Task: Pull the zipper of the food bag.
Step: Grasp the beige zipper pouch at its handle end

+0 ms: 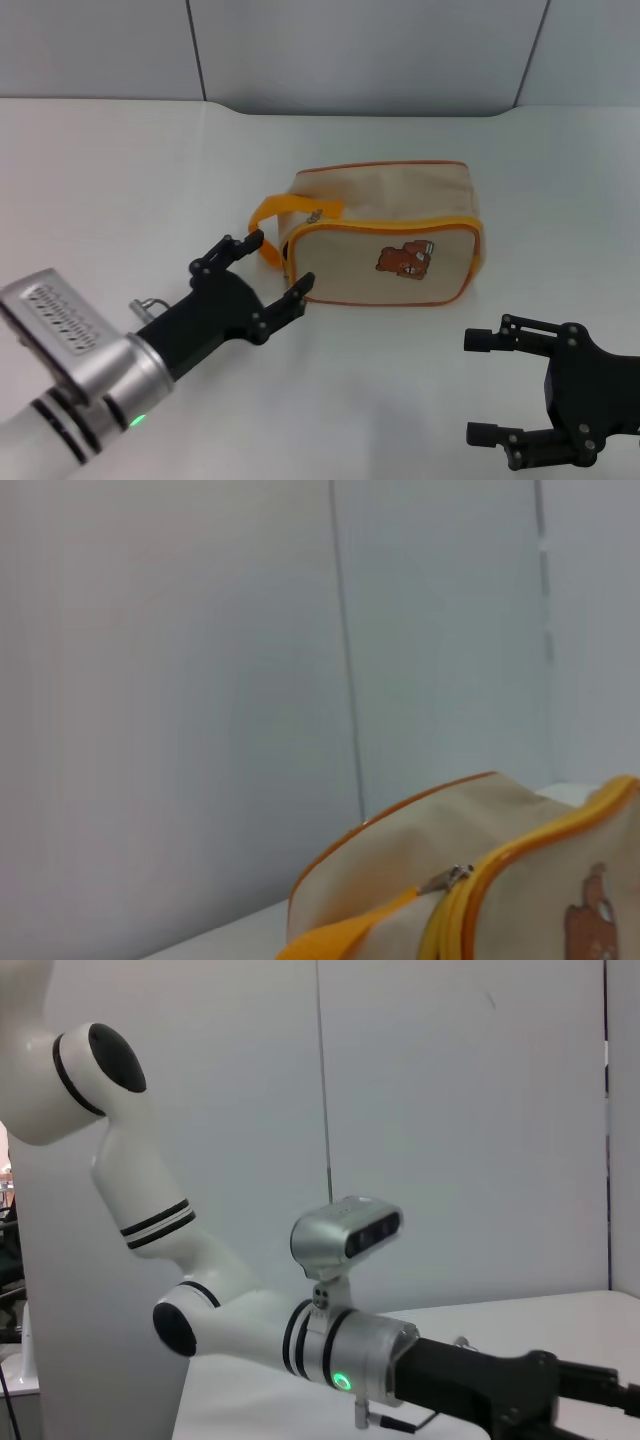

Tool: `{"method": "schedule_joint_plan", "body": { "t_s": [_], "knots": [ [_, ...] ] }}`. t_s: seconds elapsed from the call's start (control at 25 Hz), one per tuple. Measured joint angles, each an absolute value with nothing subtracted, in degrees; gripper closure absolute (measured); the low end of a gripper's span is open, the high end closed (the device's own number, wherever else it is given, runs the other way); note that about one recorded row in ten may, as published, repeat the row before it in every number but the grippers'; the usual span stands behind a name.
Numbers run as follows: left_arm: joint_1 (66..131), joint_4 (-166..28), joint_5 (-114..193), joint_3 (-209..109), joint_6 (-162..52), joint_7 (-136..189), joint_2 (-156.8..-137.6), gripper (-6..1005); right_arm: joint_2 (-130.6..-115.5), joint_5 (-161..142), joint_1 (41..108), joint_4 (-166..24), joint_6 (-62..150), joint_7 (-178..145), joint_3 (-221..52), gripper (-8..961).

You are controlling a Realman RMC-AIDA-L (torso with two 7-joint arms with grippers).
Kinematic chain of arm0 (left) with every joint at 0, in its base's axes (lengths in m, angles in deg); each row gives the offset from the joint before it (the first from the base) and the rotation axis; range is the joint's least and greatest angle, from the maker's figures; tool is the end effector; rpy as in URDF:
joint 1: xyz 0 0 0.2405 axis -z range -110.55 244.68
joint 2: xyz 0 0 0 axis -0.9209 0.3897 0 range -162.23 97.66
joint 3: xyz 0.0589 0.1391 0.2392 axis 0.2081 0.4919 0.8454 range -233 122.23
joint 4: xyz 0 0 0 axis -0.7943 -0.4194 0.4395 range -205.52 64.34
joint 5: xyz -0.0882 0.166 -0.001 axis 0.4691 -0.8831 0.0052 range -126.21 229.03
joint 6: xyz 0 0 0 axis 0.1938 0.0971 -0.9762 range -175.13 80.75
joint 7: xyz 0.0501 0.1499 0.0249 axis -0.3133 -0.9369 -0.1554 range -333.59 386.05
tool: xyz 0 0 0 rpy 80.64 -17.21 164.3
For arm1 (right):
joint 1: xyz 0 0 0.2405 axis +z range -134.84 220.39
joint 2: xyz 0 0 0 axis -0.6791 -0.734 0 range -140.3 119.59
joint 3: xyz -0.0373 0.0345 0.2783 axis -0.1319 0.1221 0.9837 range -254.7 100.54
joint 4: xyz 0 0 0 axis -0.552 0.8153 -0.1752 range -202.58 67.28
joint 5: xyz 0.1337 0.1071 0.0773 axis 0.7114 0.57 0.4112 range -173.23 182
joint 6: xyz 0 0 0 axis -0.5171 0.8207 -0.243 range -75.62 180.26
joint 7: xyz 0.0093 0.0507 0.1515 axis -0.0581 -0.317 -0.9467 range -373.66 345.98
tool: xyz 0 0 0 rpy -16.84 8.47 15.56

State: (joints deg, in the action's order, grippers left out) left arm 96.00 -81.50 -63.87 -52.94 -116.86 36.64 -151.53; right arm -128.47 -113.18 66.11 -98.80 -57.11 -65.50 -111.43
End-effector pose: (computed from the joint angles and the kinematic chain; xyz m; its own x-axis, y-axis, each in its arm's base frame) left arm -0.2770 0.3027 -0.1088 0.8048 0.0052 0.5936 0.4299 -0.6947 -0.5767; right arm 0.2766 0.2457 -0.0235 0.7895 -0.0512 -0.6116 -0.1371 -0.9860 -0.0945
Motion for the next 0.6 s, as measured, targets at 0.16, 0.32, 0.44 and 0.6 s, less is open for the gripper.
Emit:
{"method": "schedule_joint_plan", "body": {
  "t_s": [0.16, 0.32, 0.44, 0.6],
  "knots": [
    [96.81, -85.49, -63.96, -56.47, -111.15, 32.77, -151.54, 213, -128.54, -113.16, 66.21, -98.8, -56.75, -65.47, -111.36, 109],
    [96.99, -87.43, -63.83, -60.24, -107.52, 32.62, -151.55, 249, -128.58, -113.05, 66.28, -98.84, -56.62, -65.4, -111.35, 109],
    [97.42, -88.12, -64.01, -60.88, -105.91, 32.85, -151.55, 350, -128.58, -112.56, 66.04, -98.8, -56.53, -64.54, -111.25, 109],
    [98.4, -89.04, -64.0, -60.95, -103.78, 32.95, -151.54, 454, -128.72, -112.42, 65.62, -98.77, -56.53, -63.88, -110.69, 108]
  ]
}}
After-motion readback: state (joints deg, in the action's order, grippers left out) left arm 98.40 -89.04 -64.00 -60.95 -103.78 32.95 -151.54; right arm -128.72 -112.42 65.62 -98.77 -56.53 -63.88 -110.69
